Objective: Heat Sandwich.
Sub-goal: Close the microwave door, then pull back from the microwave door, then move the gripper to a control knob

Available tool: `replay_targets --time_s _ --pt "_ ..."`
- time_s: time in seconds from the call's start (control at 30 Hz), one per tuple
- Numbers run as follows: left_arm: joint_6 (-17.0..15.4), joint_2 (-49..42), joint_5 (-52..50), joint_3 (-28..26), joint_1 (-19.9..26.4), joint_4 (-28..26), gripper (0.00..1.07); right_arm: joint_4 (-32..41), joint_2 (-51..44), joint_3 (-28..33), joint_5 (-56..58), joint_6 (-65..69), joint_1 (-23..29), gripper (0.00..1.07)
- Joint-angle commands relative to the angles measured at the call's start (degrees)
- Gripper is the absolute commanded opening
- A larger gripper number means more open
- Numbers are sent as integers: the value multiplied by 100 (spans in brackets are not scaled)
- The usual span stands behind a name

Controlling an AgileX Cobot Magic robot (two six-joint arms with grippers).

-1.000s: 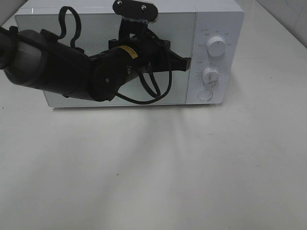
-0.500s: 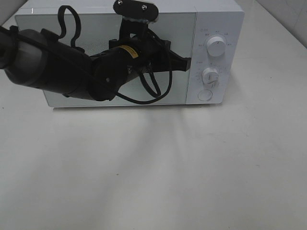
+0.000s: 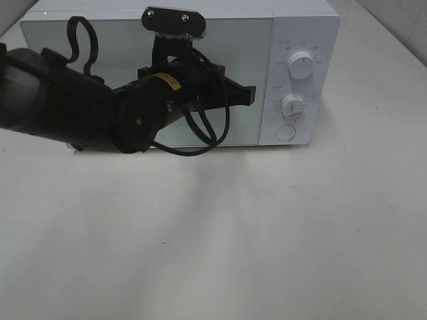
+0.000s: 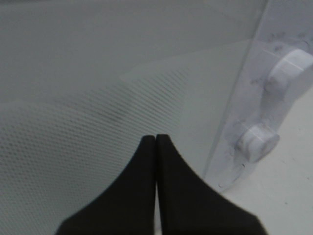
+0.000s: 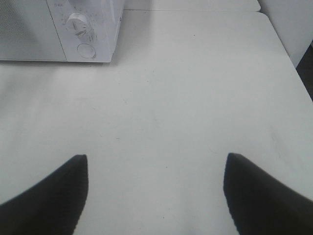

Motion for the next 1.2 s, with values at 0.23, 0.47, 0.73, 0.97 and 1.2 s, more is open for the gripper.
replay_targets --time_s 0.23,0.47,0.73,0.97,1.2 --pt "-23 -544 739 321 -309 -11 0 11 -160 6 -57 -6 -40 74" --pt "-23 -837 1495 447 -309 -46 3 11 -160 6 -57 -6 -40 74" --pt "-34 -1387 3203 544 -309 -40 102 11 -160 6 -57 -6 -40 74" --pt "-23 -1753 4710 544 -304 338 100 11 -160 6 -57 -6 -40 74" --pt "-69 -2131 6457 544 -115 561 100 11 -160 6 -57 -6 -40 74"
